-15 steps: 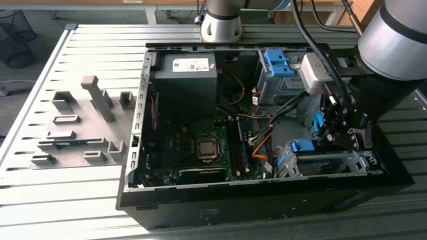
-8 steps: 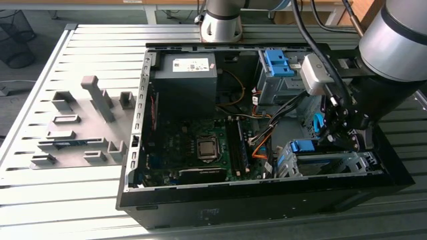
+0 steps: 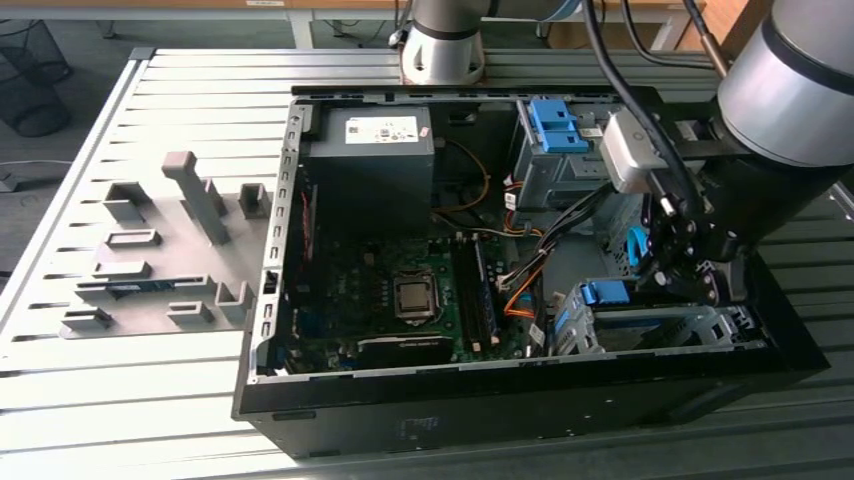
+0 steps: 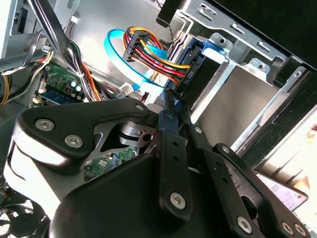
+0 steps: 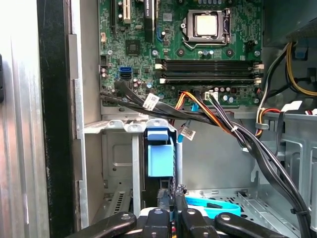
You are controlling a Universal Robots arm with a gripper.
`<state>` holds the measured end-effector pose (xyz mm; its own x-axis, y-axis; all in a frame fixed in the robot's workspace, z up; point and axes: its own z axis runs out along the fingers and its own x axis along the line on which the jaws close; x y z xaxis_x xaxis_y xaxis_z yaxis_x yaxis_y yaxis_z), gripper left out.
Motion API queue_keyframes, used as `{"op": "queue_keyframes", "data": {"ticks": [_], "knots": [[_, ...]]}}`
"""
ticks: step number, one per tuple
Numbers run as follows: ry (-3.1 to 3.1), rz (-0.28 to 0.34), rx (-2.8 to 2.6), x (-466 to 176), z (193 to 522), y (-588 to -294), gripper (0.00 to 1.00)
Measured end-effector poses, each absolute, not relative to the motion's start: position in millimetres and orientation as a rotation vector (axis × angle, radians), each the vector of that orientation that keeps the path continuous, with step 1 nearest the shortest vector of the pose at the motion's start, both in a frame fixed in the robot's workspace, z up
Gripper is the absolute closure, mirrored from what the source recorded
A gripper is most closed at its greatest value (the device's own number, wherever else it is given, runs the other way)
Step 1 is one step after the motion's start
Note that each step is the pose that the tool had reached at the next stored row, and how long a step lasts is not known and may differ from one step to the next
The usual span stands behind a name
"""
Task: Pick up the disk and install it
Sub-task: 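Insert the second disk wire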
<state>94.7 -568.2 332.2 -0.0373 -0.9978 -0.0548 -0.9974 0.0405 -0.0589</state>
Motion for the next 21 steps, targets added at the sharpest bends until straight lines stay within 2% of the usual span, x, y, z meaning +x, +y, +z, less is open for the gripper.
{"op": "queue_keyframes", "data": {"ticks": [12, 14, 15, 21], "knots": [[2.206, -0.007, -2.122, 94.7, 328.7, -569.5, 0.84], [2.206, -0.006, -2.122, 94.7, 328.7, -569.5, 0.83], [2.206, -0.006, -2.122, 94.7, 328.9, -569.5, 0.76], [2.206, -0.006, -2.122, 94.7, 339.2, -569.5, 0.76]]}}
